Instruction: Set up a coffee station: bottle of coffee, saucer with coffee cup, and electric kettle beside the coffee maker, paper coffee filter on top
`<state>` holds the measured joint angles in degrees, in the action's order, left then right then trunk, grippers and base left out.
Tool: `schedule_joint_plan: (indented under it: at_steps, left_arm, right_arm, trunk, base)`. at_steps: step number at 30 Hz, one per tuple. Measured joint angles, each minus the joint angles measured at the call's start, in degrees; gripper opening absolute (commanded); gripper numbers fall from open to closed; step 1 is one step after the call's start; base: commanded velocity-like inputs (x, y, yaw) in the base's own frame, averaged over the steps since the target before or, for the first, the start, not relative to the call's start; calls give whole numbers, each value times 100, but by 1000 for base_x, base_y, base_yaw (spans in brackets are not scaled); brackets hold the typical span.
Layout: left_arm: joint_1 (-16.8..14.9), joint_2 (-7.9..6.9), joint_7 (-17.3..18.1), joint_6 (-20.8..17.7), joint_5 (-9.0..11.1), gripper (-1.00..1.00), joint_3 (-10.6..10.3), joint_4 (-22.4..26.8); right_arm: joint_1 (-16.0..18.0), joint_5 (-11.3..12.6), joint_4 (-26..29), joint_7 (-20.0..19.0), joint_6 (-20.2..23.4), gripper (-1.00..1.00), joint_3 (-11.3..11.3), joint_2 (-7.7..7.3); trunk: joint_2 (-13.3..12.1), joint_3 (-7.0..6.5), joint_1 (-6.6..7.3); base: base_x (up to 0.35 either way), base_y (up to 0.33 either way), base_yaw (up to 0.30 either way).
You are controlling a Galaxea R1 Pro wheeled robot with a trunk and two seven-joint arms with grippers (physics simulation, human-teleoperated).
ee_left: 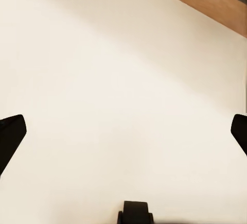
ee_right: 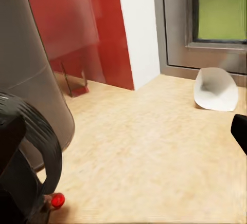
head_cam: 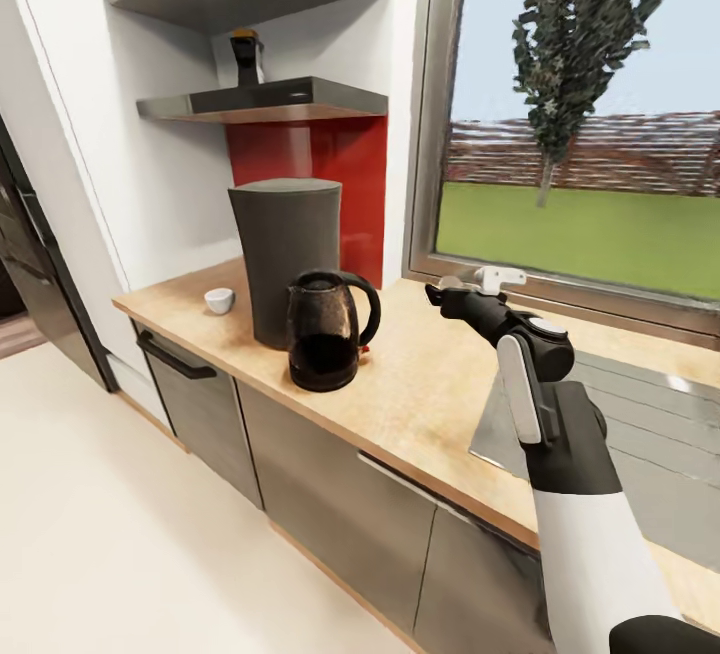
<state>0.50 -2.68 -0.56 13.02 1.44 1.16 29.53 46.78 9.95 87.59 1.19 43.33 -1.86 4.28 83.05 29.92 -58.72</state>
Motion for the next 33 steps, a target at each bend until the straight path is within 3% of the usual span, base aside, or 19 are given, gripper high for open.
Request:
schedule_joint_plan:
  at_steps: [12, 28, 33]
  left_arm:
    - [0, -3, 0, -9, 0, 100, 1, -4]
    - [0, -46, 4, -4, 2, 100, 9, -7]
    - [1, -84, 8, -10, 5, 100, 11, -5]
  right_arm:
    - [0, 4, -5, 0, -7, 100, 6, 0]
    - [-1, 4, -21, 0, -7, 100, 10, 0]
    - [-5, 5, -32, -4, -255, 100, 2, -2]
  trunk:
    - [0, 0, 1]
    - [0, 0, 0]
    - [0, 0, 1]
  base:
    - [181, 168, -113]
    - [23, 37, -242]
    - [111, 273, -18]
